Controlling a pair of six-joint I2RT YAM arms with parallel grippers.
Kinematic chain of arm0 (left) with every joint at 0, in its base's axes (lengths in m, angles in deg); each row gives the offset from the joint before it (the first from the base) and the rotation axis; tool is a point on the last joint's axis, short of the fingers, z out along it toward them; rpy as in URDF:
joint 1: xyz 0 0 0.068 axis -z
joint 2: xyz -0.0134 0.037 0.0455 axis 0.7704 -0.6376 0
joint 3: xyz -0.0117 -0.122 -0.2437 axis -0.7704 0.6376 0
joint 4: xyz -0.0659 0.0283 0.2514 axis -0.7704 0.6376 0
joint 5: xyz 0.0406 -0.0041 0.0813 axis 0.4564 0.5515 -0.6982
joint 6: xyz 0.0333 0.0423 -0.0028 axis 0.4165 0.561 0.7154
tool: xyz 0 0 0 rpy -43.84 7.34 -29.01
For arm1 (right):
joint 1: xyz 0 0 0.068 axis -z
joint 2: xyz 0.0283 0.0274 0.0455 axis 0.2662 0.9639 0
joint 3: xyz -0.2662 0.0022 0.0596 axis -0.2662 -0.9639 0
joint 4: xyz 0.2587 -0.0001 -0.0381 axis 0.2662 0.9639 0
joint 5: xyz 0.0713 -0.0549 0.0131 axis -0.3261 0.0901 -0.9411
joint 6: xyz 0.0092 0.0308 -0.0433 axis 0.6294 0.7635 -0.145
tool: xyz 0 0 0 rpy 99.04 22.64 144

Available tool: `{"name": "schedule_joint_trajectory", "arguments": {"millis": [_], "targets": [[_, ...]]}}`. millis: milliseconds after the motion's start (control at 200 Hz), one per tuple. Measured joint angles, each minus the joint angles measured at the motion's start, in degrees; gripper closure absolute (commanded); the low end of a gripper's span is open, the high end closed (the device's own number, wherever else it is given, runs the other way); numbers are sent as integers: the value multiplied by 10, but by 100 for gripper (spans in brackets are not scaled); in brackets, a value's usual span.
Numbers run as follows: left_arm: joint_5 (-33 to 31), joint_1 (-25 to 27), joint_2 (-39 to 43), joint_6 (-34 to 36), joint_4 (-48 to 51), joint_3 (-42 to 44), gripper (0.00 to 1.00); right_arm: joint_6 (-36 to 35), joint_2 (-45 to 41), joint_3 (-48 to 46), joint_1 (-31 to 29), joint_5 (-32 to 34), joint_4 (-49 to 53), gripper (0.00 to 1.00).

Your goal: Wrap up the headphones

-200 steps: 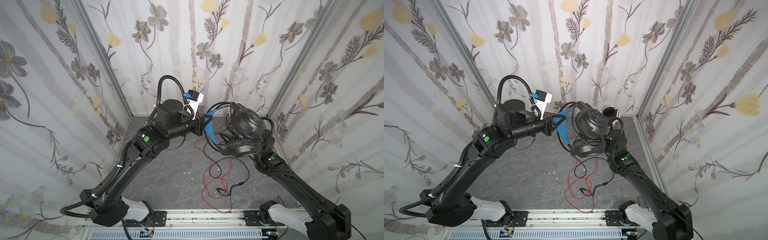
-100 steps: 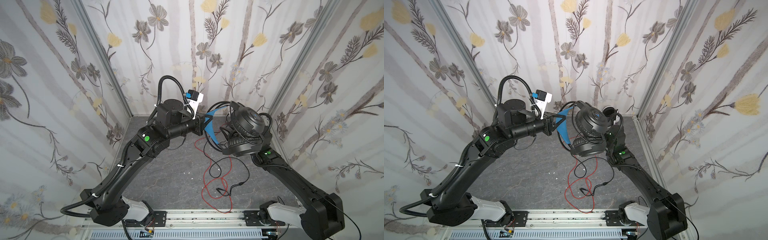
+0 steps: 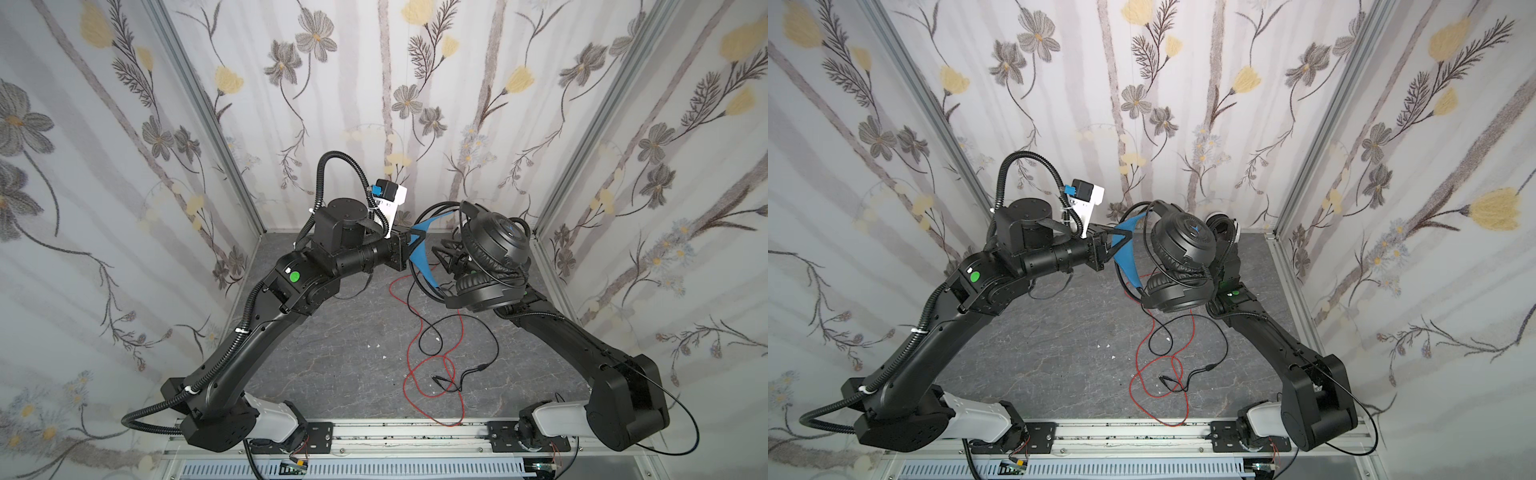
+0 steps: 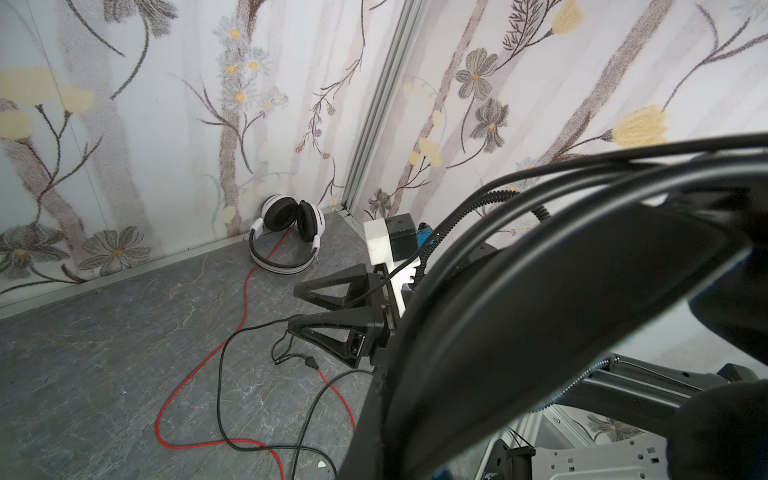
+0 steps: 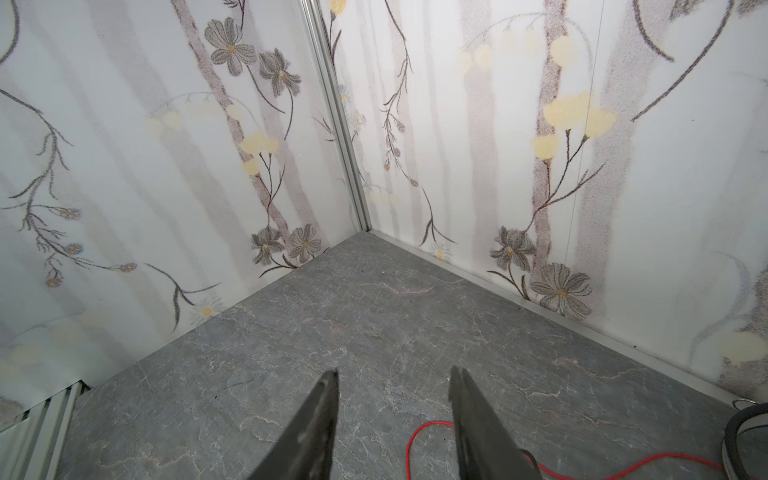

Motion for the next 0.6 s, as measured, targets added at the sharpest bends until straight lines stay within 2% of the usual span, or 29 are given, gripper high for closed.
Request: {"name": "schedule_joint_trajectory", "arguments": {"millis": [135,600], "targets": [[0,-1,-1,-5,-3,0,100,4,5,-20,-1,-10,-8,65],[0,-1,-3,-19,-11,-1,100,26,65,-38,-1,-45,-59,63]]}}
